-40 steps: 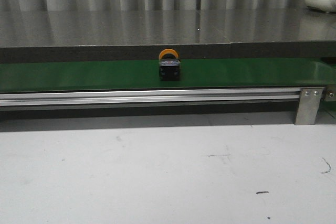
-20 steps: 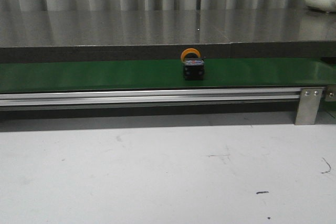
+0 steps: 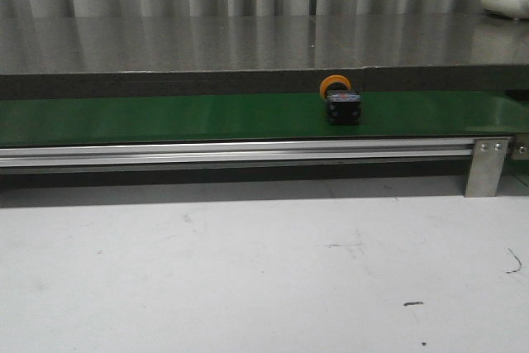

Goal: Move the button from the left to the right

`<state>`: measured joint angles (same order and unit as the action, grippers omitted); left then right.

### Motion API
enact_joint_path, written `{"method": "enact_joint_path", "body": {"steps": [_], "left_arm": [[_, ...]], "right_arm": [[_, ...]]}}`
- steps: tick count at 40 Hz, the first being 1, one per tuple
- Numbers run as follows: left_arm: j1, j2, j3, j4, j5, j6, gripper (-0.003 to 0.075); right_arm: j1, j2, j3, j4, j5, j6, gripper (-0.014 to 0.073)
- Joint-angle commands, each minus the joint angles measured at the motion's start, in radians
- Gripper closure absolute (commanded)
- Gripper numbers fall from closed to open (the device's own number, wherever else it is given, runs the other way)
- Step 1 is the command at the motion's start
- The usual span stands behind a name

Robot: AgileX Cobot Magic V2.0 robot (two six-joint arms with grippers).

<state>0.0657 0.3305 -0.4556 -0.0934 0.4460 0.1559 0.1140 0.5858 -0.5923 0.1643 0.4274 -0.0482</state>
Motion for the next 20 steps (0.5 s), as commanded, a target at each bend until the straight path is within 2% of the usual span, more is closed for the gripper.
{"method": "enact_joint_path", "body": {"steps": [1, 11, 20], "left_arm": [[-0.005, 0.008, -0.025, -0.012, -0.084, -0.001, 0.0741], [-0.005, 0.008, -0.025, -0.012, -0.084, -0.001, 0.0741], [-0.005, 0.008, -0.025, -0.012, -0.084, -0.001, 0.0741]], "right_arm": [[0.001, 0.06, -0.052, 0.002, -0.081, -0.006, -0.0053], [0.0, 0.334, -0.202, 0.002, -0.08, 0.004, -0.0053], [-0.045, 0.61, -0.396, 0.003, -0.047, 0.023, -0.0053]]}}
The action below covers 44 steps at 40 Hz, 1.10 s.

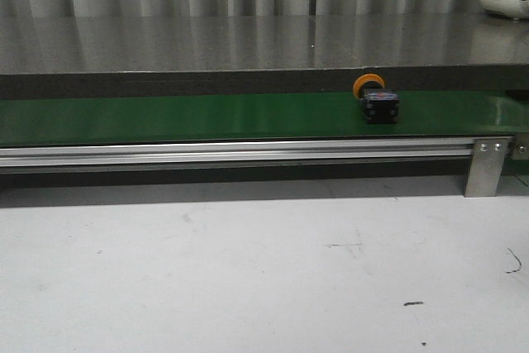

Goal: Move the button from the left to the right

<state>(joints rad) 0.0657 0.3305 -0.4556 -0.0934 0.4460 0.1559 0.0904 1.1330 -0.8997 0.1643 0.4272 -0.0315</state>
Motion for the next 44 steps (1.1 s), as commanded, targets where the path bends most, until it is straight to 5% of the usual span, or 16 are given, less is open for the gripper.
{"method": "enact_joint_path", "body": {"steps": [1, 23, 44], "left_arm": [[-0.005, 0.008, -0.025, -0.012, -0.084, -0.001, 0.0741], [-0.005, 0.008, -0.025, -0.012, -0.084, -0.001, 0.0741], [-0.005, 0.008, -0.025, -0.012, -0.084, -0.001, 0.0741]], "right_arm": [[-0.026, 0.085, -0.113, 0.003, -0.039, 0.006, -0.0053], [-0.037, 0.516, -0.507, 0.003, 0.169, 0.006, -0.0053], [-0.039, 0.712, -0.598, 0.021, 0.213, 0.006, -0.0029]]}}
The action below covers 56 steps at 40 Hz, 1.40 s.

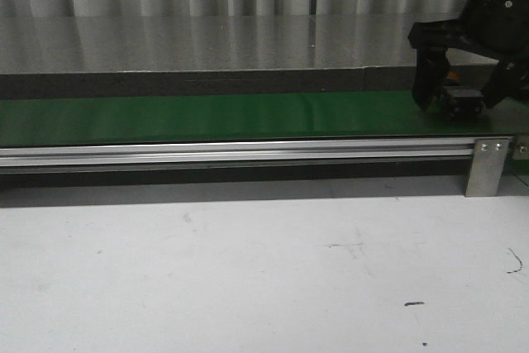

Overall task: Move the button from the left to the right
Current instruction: 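Lower the right gripper and grasp the button on the belt, then carry the button with the right gripper into the green bin and release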

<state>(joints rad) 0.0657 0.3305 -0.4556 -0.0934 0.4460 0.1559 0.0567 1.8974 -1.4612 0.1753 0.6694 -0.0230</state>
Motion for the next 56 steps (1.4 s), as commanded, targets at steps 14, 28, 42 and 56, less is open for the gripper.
{"method": "enact_joint_path", "body": {"steps": [14, 28, 42, 56], "left_arm": [[-0.005, 0.008, -0.025, -0.012, -0.084, -0.001, 0.0741], [-0.005, 0.008, -0.025, -0.012, -0.084, -0.001, 0.0741], [-0.005, 0.008, -0.025, -0.012, -0.084, -0.001, 0.0741], [-0.005, 0.008, -0.025, -0.012, -0.084, -0.001, 0.0741]], "right_arm": [[-0.007, -0.062, -0.036, 0.01, -0.025, -0.003, 0.0372], [-0.136, -0.165, -0.036, 0.003, 0.018, -0.004, 0.0381], [-0.39, -0.142, -0.029, -0.057, 0.034, -0.005, 0.0377], [-0.447, 0.018, -0.029, -0.1, 0.034, -0.005, 0.0247]]}}
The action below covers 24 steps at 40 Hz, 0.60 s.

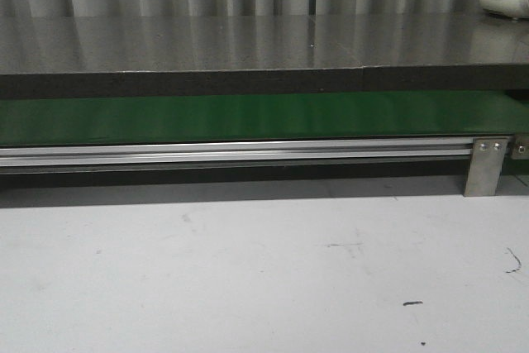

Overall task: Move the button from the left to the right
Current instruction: 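Carry the button with the right gripper into the green bin and release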

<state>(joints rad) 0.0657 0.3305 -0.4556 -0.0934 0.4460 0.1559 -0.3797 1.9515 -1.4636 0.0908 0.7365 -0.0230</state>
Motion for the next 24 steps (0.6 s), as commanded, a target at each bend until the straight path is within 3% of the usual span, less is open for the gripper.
{"method": "enact_joint_path", "body": {"steps": [1, 6, 9, 12, 17, 24], "left_arm": [[-0.005, 0.008, -0.025, -0.012, -0.084, -0.001, 0.0741], [-0.005, 0.008, -0.025, -0.012, -0.084, -0.001, 0.0741], [-0.005, 0.008, -0.025, -0.012, -0.084, -0.001, 0.0741], [-0.005, 0.008, -0.025, -0.012, -0.084, -0.001, 0.0741], [-0.005, 0.008, -0.025, -0.012, -0.084, -0.001, 0.0741], [-0.005, 0.008, -0.025, -0.012, -0.084, -0.001, 0.0741]], "right_arm": [[-0.011, -0.036, -0.026, -0.016, -0.031, -0.005, 0.0216], [-0.011, -0.049, -0.035, -0.016, -0.028, -0.005, 0.0049], [-0.01, -0.069, -0.043, -0.015, -0.022, -0.005, 0.0006], [-0.004, -0.113, -0.044, -0.012, -0.023, -0.005, 0.0015], [0.036, -0.204, -0.044, -0.009, -0.018, -0.015, 0.0087], [0.18, -0.332, -0.043, 0.003, -0.005, -0.015, 0.0389]]}}
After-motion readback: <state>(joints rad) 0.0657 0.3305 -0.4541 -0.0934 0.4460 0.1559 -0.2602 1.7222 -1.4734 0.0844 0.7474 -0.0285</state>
